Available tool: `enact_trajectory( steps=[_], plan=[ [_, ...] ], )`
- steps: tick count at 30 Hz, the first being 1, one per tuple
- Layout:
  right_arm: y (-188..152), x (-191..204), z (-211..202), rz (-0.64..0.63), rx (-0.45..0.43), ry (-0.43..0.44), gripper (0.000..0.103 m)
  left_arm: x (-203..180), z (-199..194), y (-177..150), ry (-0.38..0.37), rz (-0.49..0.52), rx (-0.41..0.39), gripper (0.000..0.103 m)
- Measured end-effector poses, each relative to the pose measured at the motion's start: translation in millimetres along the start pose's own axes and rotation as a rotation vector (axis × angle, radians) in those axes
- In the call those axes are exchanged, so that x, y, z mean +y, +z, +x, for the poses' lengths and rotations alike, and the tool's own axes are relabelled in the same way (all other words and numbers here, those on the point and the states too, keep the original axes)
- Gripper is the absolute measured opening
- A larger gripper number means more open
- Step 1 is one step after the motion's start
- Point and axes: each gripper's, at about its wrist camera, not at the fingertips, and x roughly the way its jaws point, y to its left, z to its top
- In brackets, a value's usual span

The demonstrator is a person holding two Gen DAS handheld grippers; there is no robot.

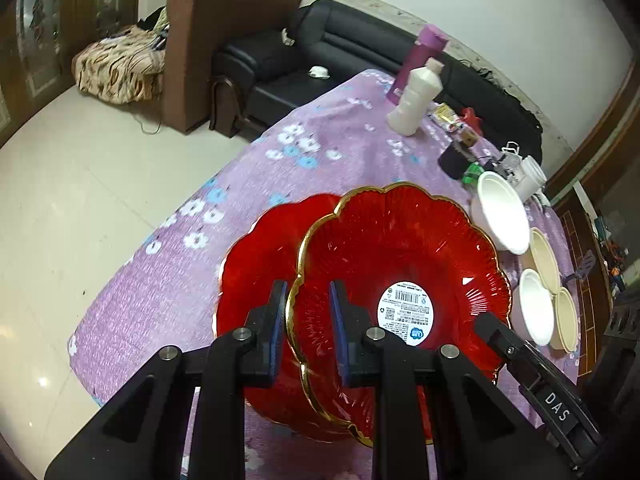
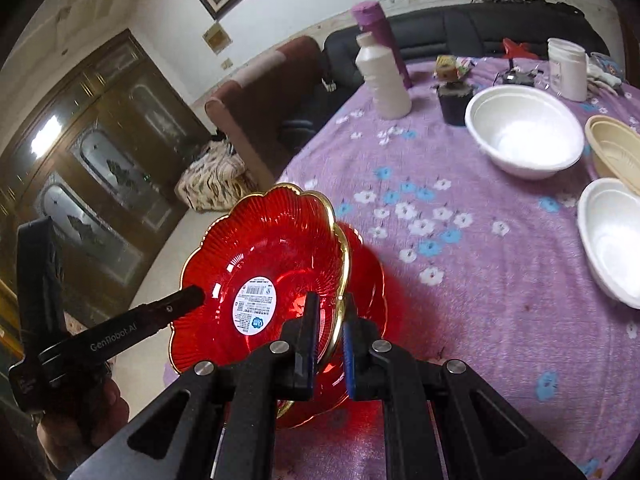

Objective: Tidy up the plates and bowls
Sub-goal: 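Lift the small red plate with the right gripper over the wedding plate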

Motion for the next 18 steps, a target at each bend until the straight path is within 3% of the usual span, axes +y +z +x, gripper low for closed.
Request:
enact_trajectory(
  steps=[18],
  plan=[
    [-7.1, 0.6, 37.2, -0.015, 0.072, -0.057, 0.009, 13.3, 22.6, -11.4, 0.045, -0.012, 0.041, 0.018]
  ],
)
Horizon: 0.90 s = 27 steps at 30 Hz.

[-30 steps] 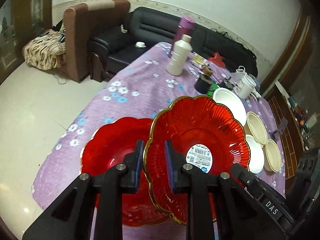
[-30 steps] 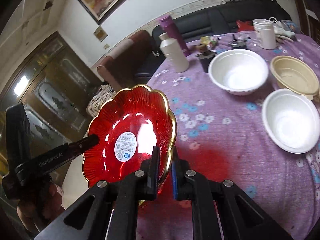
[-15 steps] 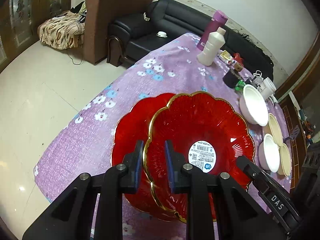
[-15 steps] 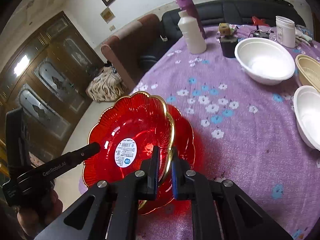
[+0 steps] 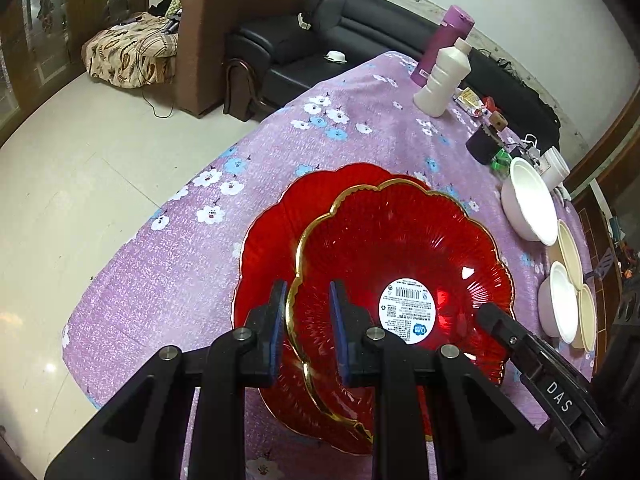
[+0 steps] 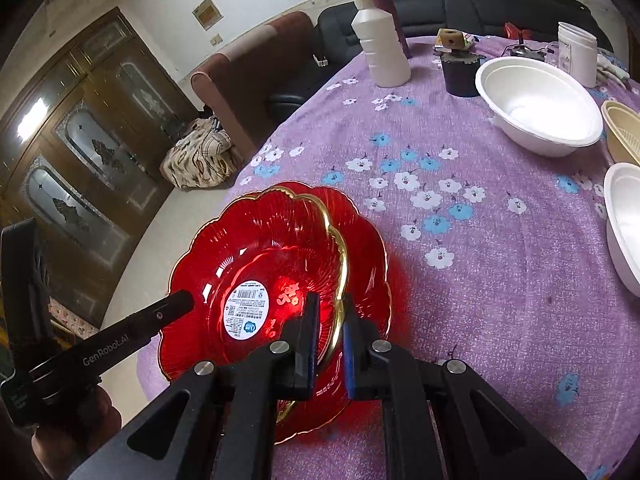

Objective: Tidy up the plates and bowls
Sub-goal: 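Lower the small red plate into the wedding plate held by the left gripper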

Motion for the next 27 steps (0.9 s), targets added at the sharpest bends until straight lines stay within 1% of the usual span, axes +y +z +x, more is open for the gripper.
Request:
enact_trajectory(
  steps=[14, 27],
  plan=[
    [0.2, 3.2, 5.6, -0.006, 0.027, -0.031, 0.009, -0.4, 9.5, -4.6, 0.045, 0.015, 0.029, 0.019],
    [-0.7, 4.9, 8.0, -0.015, 0.030, -0.038, 0.009, 1.3, 8.3, -7.0, 0.064, 0.021, 0.020, 0.019]
  ],
)
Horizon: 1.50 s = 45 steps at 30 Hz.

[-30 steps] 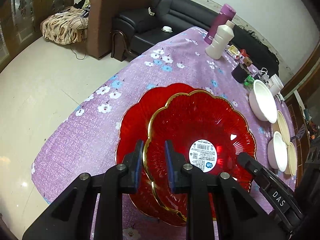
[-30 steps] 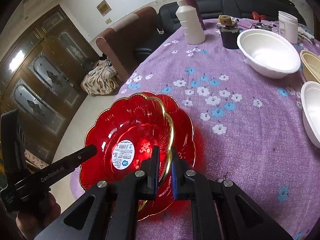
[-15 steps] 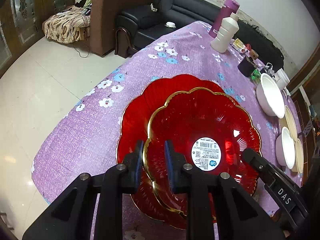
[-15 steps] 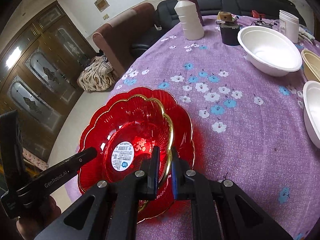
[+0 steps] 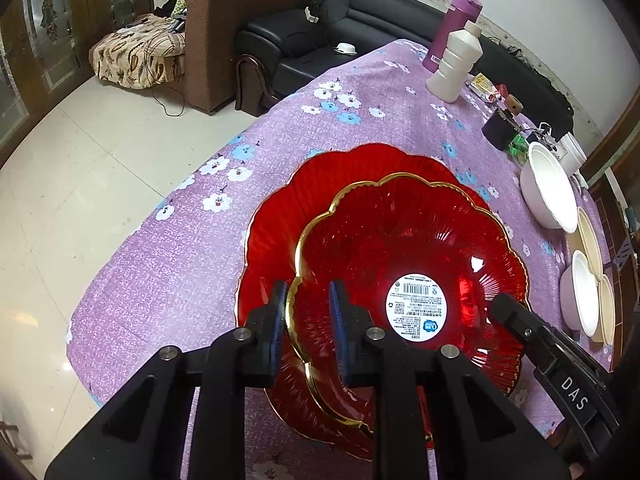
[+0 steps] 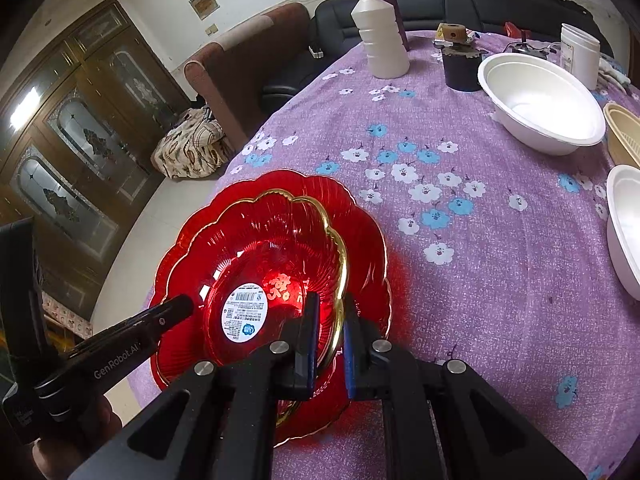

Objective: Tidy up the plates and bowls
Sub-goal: 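Lower the small red plate into the wedding plate held by the left gripper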

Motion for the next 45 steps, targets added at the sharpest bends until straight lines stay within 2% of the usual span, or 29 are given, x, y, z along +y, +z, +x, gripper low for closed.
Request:
enact_trajectory(
  steps=[45],
  plan=[
    [1.8, 1.4, 3.9, -0.013, 0.018, -0.019, 0.011, -8.1, 2.5, -4.3, 0.060, 0.028, -0.023, 0.019]
  ],
)
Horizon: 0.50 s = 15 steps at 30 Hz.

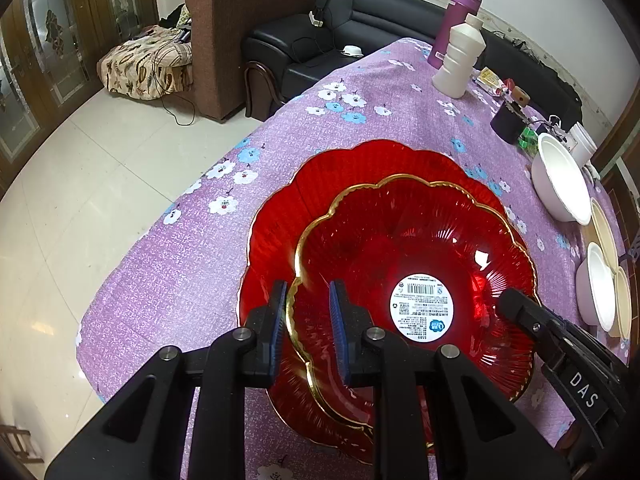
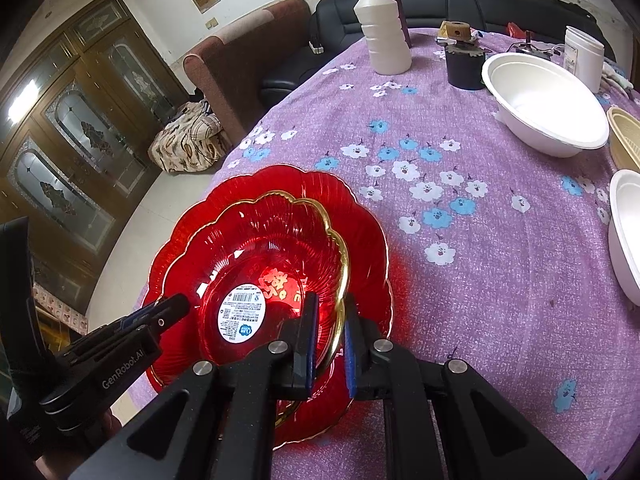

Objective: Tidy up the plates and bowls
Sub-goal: 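Lower the small red plate into the wedding plate held by the left gripper, then lower the stacked red plates onto the table and open both grippers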

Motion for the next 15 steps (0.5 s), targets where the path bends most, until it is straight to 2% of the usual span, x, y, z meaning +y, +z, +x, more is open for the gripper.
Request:
enact_trajectory(
  steps=[15],
  plan=[
    [-1.8, 3.7, 5.3, -0.011, 0.026, -0.025, 0.013, -0.1, -0.8, -3.7, 0.013, 0.004, -0.009, 0.019]
  ],
)
